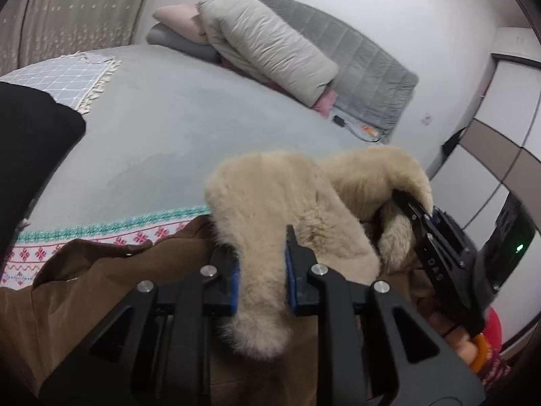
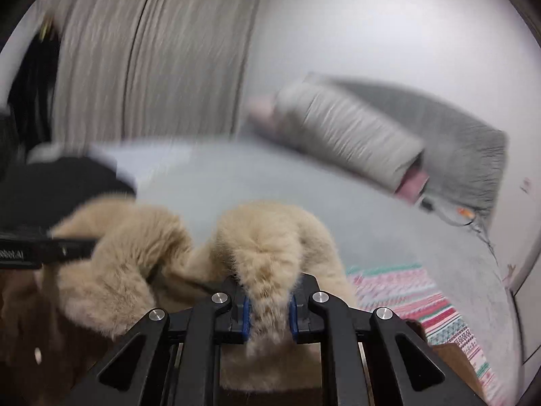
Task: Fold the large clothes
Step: 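Grasp the beige fur collar with both tools and pull it straight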
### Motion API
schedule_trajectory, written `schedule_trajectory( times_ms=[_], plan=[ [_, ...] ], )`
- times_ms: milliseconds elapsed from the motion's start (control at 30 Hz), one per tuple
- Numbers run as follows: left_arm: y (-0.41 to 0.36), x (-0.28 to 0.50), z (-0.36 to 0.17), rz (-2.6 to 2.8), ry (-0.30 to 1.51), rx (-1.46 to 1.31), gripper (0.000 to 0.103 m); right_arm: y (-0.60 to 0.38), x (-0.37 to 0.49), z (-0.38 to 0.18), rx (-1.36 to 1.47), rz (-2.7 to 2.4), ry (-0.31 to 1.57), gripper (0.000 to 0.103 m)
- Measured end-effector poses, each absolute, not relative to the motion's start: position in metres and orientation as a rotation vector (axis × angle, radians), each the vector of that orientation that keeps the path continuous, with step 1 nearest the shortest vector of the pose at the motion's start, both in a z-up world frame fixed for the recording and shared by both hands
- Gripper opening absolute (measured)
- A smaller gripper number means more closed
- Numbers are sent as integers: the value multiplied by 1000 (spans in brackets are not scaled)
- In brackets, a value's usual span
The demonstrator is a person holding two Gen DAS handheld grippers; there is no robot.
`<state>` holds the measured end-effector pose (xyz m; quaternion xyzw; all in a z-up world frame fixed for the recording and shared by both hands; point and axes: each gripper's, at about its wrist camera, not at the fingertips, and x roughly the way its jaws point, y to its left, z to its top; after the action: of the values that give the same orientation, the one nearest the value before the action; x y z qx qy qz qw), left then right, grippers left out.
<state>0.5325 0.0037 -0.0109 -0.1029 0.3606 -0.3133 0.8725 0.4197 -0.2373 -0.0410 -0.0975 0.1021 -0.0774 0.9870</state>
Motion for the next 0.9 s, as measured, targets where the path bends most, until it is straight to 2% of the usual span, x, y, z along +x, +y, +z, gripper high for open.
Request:
schedule_trajectory(
  times_ms=[67,133,200,233,267,300,333,467,567,633,667,700,767,900],
  plan=[
    [0,534,-18,-569,807,-116,38,-245,413,-46,-184,-198,147,20],
    [-5,541,-32,-435,861,0,43,-249,450,-61,-211,-216,359,28],
    [1,553,-44,-376,912,-42,43,-265,493,-88,-159,-158,699,28],
    [7,557,-47,-382,933,-98,43,-273,497,-91,-100,-127,738,30],
    [10,556,-46,-398,935,-144,43,-282,493,-89,-25,-86,723,33],
    [13,555,-42,-425,910,-183,43,-289,485,-80,35,-69,682,45],
    [14,551,-40,-440,884,-193,43,-293,484,-74,50,-66,661,49],
    [7,549,-43,-500,877,-198,43,-277,487,-59,13,-39,604,51],
    [-8,556,-60,-515,904,-185,62,-268,504,-66,-28,-14,642,51],
    [-20,561,-80,-491,936,-161,62,-263,521,-77,-38,-35,670,49],
    [-24,564,-92,-468,953,-151,57,-262,526,-89,-32,-39,686,46],
    [-26,566,-99,-456,942,-153,42,-265,536,-98,-28,-52,687,39],
    [-28,565,-103,-419,896,-145,35,-260,548,-107,-39,-72,687,36],
    [-29,569,-110,-356,846,-110,34,-250,592,-129,-111,-135,708,35]
  ],
)
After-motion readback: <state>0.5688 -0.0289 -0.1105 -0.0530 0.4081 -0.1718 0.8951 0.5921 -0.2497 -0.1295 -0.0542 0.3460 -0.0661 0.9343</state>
